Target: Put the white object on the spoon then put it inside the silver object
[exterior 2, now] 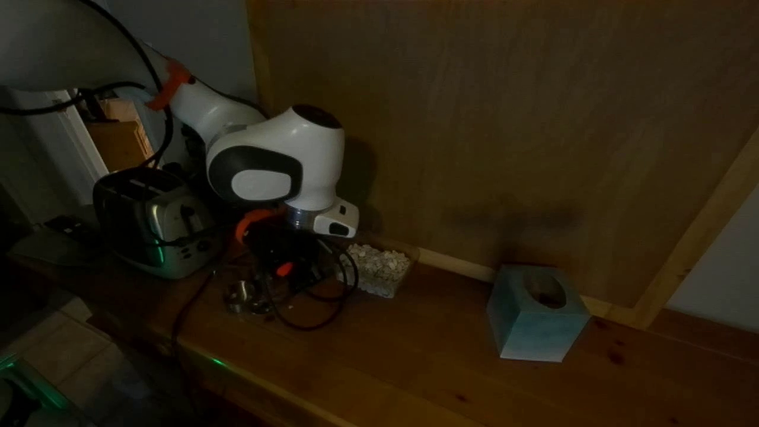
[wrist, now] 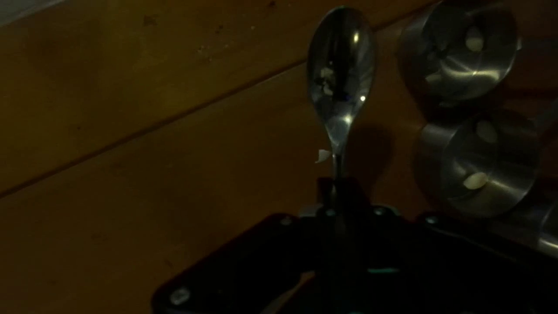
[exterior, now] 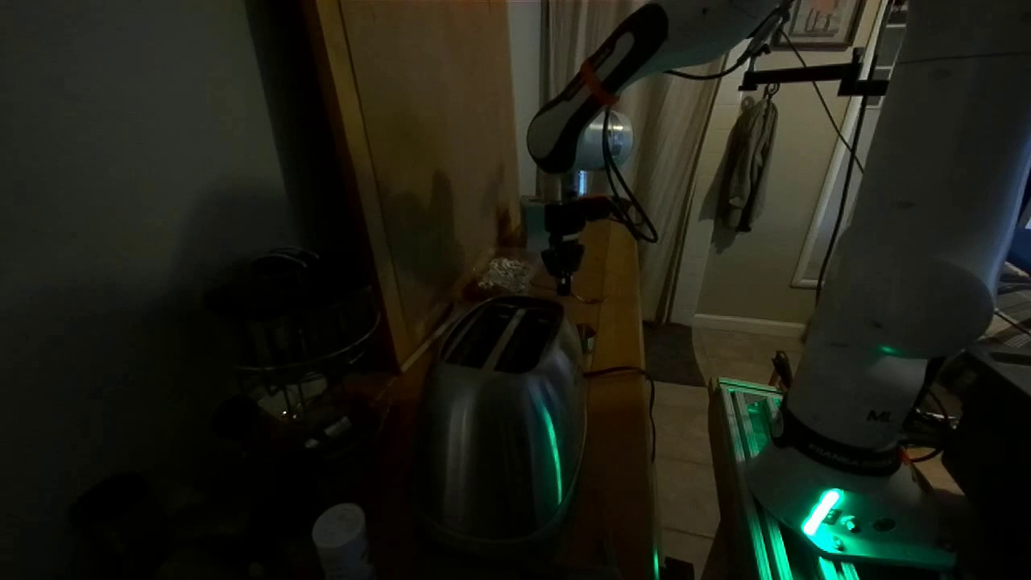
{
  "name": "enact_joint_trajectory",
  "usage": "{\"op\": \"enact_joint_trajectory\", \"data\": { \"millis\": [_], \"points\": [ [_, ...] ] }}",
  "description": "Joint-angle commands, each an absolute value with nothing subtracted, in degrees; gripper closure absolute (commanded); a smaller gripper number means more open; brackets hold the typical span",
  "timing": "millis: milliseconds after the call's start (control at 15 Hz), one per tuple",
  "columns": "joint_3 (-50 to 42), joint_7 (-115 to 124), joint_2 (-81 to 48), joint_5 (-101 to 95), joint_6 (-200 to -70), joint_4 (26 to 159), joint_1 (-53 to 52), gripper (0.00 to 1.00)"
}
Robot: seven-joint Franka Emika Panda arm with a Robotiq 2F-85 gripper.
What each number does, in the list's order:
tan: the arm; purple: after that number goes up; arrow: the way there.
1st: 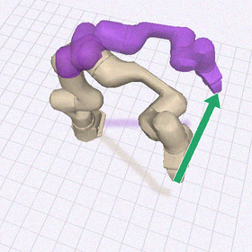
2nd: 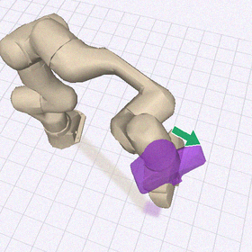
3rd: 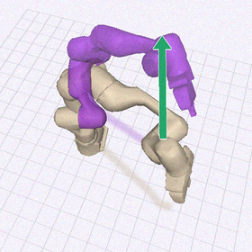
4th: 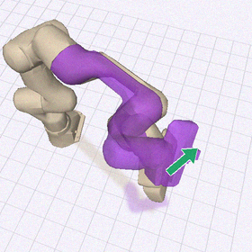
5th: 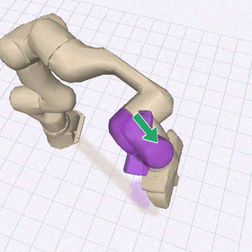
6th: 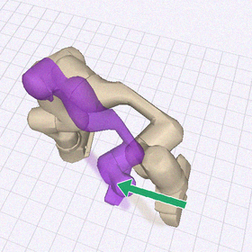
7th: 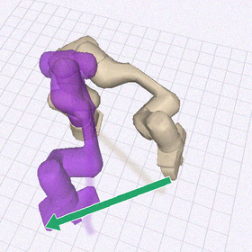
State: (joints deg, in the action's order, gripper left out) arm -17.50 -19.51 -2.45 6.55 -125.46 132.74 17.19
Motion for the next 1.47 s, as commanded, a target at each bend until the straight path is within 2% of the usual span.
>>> {"op": "enact_joint_trajectory", "data": {
  "millis": [0,1333,1400],
  "points": [
    [-17.9,-16.5,-6.5,5.8,-125.5,129.3,18.1,0.98],
    [-18.2,-5.9,-15.9,9.1,-123.6,122.1,21.5,0.98],
    [-18.1,-5.8,-16.1,9.1,-123.3,121.7,21.6,0.77]
  ]
}}
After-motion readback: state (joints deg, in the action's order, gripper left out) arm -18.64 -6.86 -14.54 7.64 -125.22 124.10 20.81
